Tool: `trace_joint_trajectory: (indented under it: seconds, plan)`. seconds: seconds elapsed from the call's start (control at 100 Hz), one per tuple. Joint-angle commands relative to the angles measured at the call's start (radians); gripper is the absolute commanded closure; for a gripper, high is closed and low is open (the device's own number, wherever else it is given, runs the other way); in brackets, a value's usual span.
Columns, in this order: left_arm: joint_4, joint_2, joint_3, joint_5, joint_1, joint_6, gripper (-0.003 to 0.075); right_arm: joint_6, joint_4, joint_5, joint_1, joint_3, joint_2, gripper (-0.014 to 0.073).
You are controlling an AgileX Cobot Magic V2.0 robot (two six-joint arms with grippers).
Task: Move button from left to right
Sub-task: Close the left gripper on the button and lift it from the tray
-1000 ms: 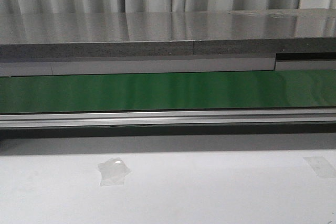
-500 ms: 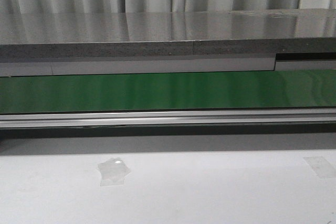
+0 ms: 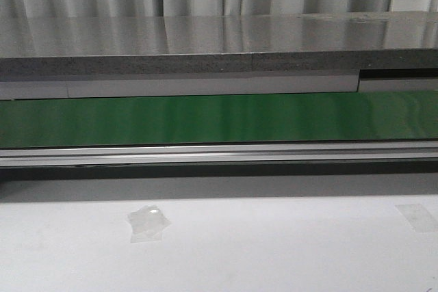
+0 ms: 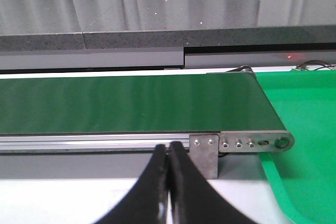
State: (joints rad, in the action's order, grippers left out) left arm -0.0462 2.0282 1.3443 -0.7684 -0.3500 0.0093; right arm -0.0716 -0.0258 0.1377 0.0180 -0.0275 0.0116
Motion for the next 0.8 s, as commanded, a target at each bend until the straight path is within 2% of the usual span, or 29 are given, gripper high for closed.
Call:
trace_joint_trajectory:
  seconds: [0.0, 0.1, 0.22, 0.44, 0.79]
  plan:
    - [-0.008, -0.048, 0.020, 0.001, 0.003, -0.002, 0.0447, 0.001, -0.010, -0.078, 0.001, 0.016, 0.018, 0.0662]
    - [-0.008, -0.048, 0.020, -0.003, 0.003, -0.002, 0.0579, 0.001, -0.010, -0.078, 0.001, 0.016, 0.018, 0.0662]
    - [-0.008, -0.048, 0.020, -0.003, 0.003, -0.002, 0.0659, 0.001, -0.010, -0.078, 0.001, 0.016, 0.018, 0.0662]
    - [-0.008, -0.070, 0.020, -0.009, 0.003, -0.002, 0.0675, 0.001, -0.010, -0.078, 0.001, 0.016, 0.018, 0.0662]
    - [-0.021, -0.255, 0.020, -0.014, 0.007, 0.027, 0.0678, 0.001, -0.010, -0.078, 0.001, 0.016, 0.018, 0.0662]
